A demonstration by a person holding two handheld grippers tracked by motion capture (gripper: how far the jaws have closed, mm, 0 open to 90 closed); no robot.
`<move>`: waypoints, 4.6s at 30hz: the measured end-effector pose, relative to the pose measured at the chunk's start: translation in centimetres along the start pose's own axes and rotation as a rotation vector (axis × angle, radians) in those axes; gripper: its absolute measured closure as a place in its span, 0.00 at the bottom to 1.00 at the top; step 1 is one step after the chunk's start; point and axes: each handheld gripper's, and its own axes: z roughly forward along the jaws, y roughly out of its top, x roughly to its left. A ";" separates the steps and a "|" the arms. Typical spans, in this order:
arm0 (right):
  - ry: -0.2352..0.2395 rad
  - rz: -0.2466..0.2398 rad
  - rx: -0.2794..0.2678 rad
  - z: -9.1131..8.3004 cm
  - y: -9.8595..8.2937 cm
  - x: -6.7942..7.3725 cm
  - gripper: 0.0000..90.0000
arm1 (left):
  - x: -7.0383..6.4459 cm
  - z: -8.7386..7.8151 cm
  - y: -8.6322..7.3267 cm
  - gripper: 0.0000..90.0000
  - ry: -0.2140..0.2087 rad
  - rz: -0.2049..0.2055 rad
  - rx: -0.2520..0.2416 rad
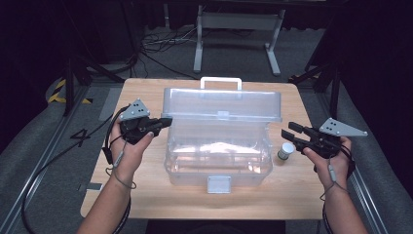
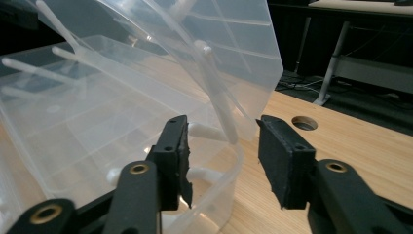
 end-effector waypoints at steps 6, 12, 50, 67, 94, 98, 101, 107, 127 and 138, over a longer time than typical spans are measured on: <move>-0.015 0.011 -0.002 0.9 0.1 0.8 0.54 | 0.2 0.2 0.3 1.00 -0.008 0.003 -0.002; -0.060 0.020 -0.012 1.3 0.7 1.3 0.51 | 0.4 0.3 0.5 1.00 -0.009 0.002 -0.005; -0.199 -0.037 -0.056 5.6 4.5 2.9 0.44 | 0.5 0.6 0.9 0.99 -0.018 0.023 -0.001; -0.274 -0.071 -0.070 6.8 4.8 3.1 0.47 | 0.5 0.7 0.8 0.97 -0.030 0.024 0.014; -0.335 -0.105 -0.123 6.3 5.3 3.5 0.59 | 1.5 -0.2 0.3 0.86 -0.053 -0.026 0.050; -0.370 -0.135 -0.116 6.2 5.5 3.6 0.66 | 1.6 -0.6 0.1 0.84 -0.031 -0.027 0.058; -0.370 -0.138 -0.119 6.1 5.6 3.5 0.68 | 1.6 -0.8 -0.2 0.82 -0.024 -0.035 0.059; -0.378 -0.150 -0.116 6.0 6.0 3.3 0.75 | 1.9 -1.5 -0.7 0.82 -0.009 -0.055 0.068; -0.381 -0.160 -0.097 6.2 6.8 2.3 0.83 | 2.5 -3.4 -2.4 0.83 0.050 -0.104 0.078; -0.386 -0.153 -0.097 6.8 7.2 1.8 0.84 | 2.7 -4.3 -3.0 0.83 0.074 -0.120 0.080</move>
